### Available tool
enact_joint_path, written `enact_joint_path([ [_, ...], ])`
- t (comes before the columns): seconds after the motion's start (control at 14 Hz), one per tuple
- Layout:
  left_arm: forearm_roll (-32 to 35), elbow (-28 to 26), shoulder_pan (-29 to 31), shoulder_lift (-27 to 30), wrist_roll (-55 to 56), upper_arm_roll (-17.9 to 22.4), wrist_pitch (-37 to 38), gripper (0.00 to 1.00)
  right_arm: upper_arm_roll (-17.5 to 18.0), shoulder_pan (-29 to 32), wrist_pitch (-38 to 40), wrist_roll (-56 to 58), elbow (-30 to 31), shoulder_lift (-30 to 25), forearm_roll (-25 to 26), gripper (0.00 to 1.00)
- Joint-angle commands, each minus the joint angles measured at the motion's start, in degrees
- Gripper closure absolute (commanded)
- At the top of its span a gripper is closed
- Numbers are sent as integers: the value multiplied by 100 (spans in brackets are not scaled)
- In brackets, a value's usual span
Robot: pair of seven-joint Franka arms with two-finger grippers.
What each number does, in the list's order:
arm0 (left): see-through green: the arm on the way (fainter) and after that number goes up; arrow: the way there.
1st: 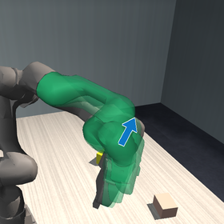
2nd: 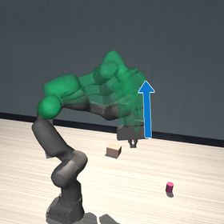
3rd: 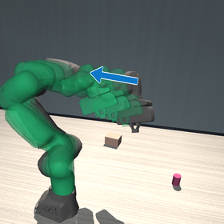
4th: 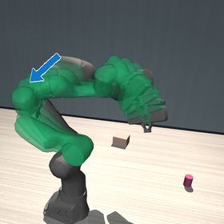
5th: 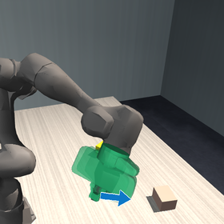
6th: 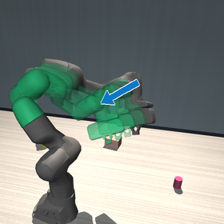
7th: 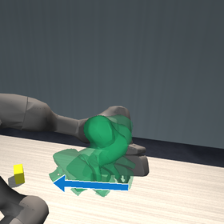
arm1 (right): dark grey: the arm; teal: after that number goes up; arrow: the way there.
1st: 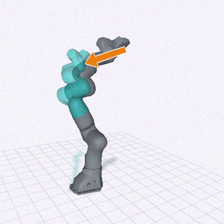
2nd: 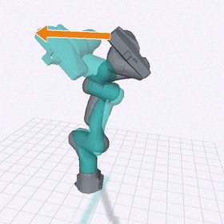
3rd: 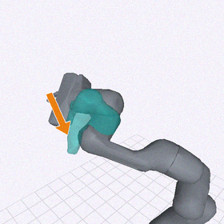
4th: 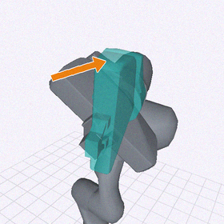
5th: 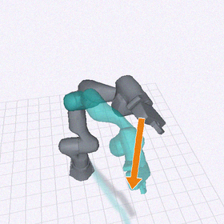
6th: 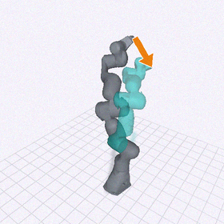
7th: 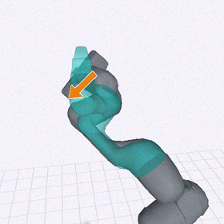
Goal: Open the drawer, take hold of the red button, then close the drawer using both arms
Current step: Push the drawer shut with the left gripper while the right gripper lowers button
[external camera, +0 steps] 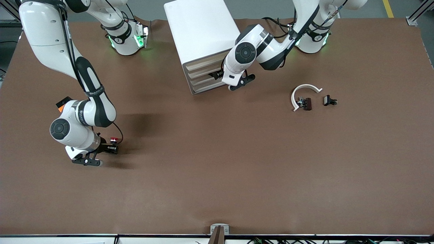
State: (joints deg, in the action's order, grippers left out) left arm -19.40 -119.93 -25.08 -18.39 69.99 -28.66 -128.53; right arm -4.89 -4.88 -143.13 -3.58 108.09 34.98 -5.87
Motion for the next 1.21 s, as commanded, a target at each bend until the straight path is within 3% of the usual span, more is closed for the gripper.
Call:
enact_joint_path([
  [0.0,-222,328,47,-86,305,-210,433,0,84,110,-22,121,99,-61,-19,100],
  [0.07,-179,408,177,-86,296,-201,469,0,84,136,-31,112,90,-61,-19,100],
  [0.14,-126,478,431,-68,270,-201,469,0,84,154,-48,94,81,-61,-19,27],
  [0.21,-73,566,616,-42,252,-201,469,0,84,163,-66,51,81,-61,-19,0],
  [0.57,1005,1295,1732,-77,226,-201,784,0,84,180,170,112,-85,-227,-19,0],
  [0.86,1798,1612,2760,28,208,-210,916,0,84,172,1599,103,-621,-815,182,0],
  [1.14,1993,2191,3709,142,-1079,-219,1741,0,84,137,2788,68,-929,-1448,306,0],
])
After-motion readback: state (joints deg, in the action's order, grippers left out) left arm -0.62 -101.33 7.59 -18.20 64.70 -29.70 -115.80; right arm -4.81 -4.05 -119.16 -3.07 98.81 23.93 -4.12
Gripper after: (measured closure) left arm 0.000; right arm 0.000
